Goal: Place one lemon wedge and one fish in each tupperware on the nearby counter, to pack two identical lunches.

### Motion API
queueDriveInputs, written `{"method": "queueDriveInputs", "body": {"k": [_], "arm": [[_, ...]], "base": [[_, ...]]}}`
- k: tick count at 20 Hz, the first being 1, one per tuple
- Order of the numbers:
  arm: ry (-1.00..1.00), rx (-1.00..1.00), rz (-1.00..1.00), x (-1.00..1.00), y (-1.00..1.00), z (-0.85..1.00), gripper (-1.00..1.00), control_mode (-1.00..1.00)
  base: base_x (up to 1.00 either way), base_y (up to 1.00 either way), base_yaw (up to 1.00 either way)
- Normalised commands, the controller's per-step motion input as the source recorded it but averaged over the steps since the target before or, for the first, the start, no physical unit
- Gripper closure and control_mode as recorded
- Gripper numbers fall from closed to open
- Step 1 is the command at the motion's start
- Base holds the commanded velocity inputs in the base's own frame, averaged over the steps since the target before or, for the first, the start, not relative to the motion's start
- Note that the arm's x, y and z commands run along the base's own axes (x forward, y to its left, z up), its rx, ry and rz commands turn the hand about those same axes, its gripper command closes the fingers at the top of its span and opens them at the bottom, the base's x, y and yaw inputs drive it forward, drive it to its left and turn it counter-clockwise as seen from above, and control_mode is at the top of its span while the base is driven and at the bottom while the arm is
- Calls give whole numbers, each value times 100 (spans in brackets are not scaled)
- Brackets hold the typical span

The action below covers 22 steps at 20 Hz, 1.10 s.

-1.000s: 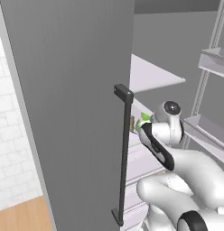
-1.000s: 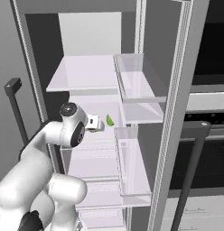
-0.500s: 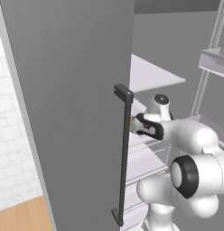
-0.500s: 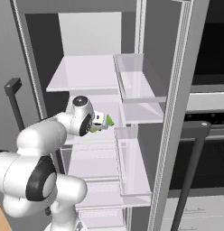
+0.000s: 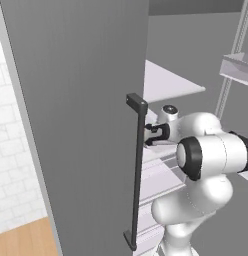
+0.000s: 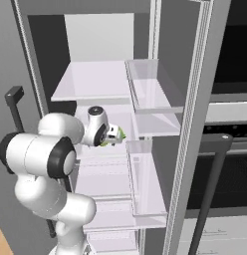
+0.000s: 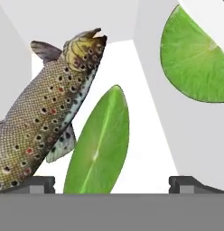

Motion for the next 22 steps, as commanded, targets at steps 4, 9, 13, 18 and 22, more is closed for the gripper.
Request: {"method": "queueDriveInputs", "body": {"k": [4,9,13,18,22], "arm": [[4,1,0,45,0,-33,-100,-100],[5,1,0,41,0,-36,100,-100],[7,0,0,-2,0,-57,100,-100],[-2,0,0,-73,0,-18,100,-100],[0,0,0,-100,0,1,100,-100]], "base": [[0,0,0],[0,0,0],[0,0,0],[0,0,0],[0,0,0]]}}
